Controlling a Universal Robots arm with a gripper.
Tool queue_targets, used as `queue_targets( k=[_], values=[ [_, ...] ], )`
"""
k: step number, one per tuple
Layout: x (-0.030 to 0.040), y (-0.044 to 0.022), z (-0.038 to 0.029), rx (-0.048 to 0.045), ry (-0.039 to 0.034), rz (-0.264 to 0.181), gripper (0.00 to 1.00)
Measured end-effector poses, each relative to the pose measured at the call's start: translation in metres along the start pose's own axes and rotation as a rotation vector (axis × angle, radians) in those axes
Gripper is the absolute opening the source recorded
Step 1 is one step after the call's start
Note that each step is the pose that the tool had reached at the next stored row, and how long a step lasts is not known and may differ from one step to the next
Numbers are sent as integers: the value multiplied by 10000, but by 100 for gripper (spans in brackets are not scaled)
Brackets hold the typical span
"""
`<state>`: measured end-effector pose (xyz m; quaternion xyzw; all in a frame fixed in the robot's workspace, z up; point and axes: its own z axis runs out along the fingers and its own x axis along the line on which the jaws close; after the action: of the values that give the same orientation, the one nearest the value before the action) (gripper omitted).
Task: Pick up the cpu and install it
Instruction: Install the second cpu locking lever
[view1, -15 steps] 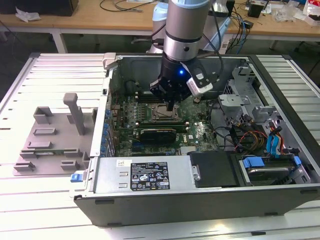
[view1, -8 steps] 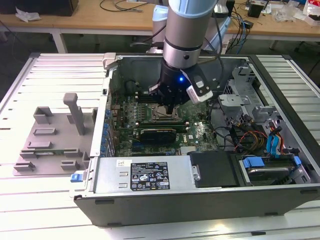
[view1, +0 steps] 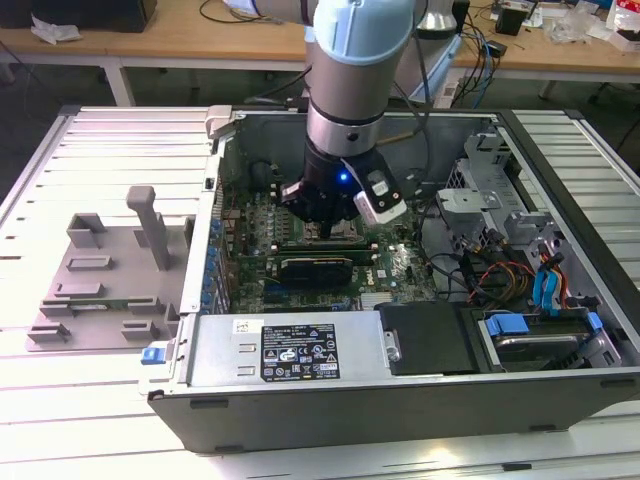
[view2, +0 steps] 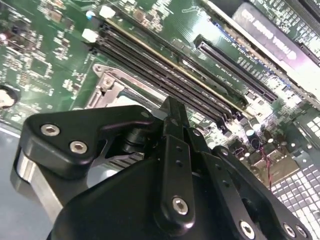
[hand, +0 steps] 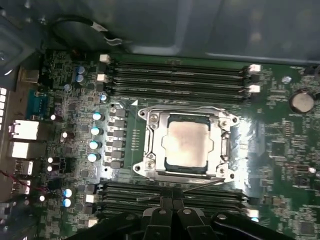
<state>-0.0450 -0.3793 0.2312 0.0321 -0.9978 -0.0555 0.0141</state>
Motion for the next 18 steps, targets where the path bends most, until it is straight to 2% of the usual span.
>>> queue_targets(
  k=[2, 4, 6, 10, 13, 18],
  values=[
    [38, -4, 60, -6, 0, -1, 11],
    [82, -5, 89, -46, -3, -2, 11],
    [162, -2, 122, -107, -6, -5, 11],
    [289, -4, 204, -148, -7, -11, 11],
    [302, 1, 240, -179, -3, -71, 11],
    [303, 51, 293, -182, 19, -231, 11]
  ],
)
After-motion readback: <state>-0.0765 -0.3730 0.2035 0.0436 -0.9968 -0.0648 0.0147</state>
